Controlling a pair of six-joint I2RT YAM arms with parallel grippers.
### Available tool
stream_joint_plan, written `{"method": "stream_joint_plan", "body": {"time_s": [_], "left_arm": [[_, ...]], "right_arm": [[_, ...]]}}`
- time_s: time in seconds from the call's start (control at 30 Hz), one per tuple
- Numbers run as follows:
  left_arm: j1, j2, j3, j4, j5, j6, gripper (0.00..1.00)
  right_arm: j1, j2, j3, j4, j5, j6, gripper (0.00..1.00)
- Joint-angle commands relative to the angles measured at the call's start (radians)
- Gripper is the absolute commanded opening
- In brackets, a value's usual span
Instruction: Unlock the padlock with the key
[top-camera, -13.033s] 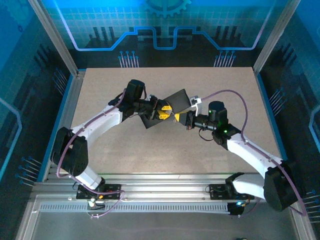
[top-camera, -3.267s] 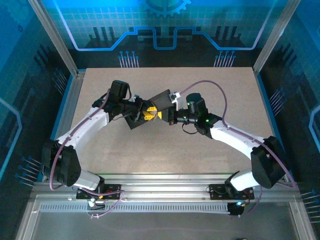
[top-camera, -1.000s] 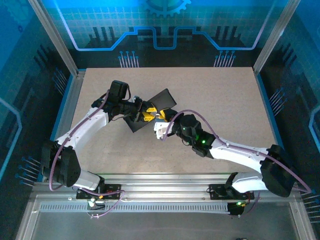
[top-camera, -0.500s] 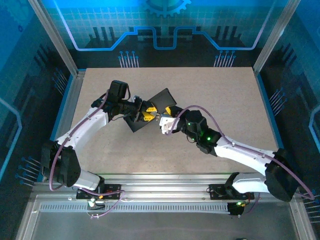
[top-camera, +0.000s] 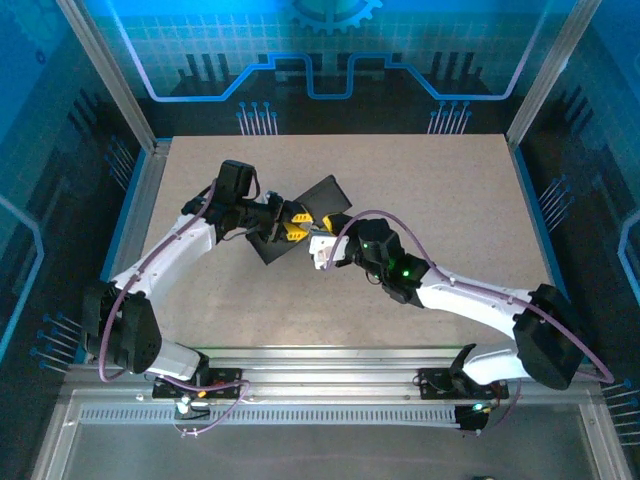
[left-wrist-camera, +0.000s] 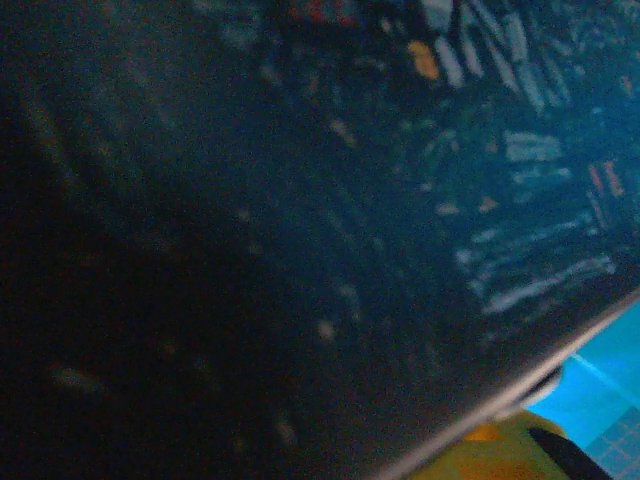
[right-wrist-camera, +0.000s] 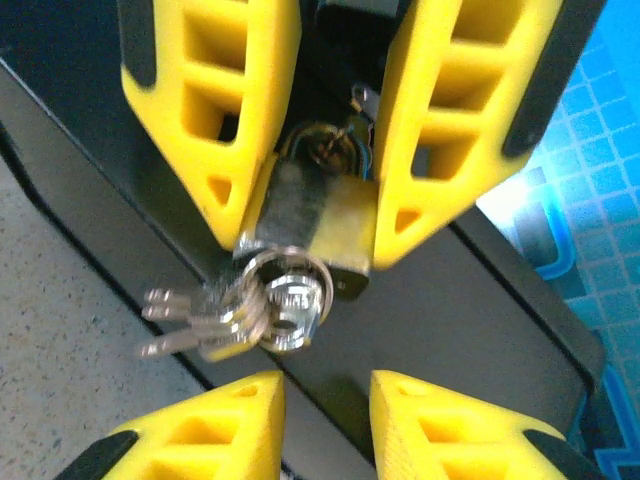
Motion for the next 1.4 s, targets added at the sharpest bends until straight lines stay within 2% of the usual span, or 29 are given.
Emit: {"method": "stream_joint_plan", "body": {"time_s": [0.0,0.37,0.7,0.83,1.17,1.37], "left_arm": [[0.001,-0.031,0.050,0.080,0.066,0.007,0.00],[0.001,-0.026,0.044,0.088,0.068,0.000,0.00],[0.001,-0.035,0.045,0.084,0.068,0.000,0.00],[0.000,-0.035,0.042,0.080,0.065,0.001,0.00],[-0.006,-0.032,0.044,0.080,0.061,-0.001,0.00],[-0.014,-0.029,0.040,0.088,0.058,-0.004,0.00]], "right_arm": [[0.026,0.016,0.042,0.026,0.000,-0.011,0.29],[0.071,0.023,0.055,0.036,0.001,-0.029,0.29],[0.061,0.028,0.057,0.031,-0.003,-0.037,0.24],[0.059,0.021,0.072,-0.005,-0.024,-0.002,0.24],[0.070,0.025,0.064,0.047,-0.030,0.046,0.29],[0.069,0.020,0.075,0.093,-0.009,0.163,0.30]]}}
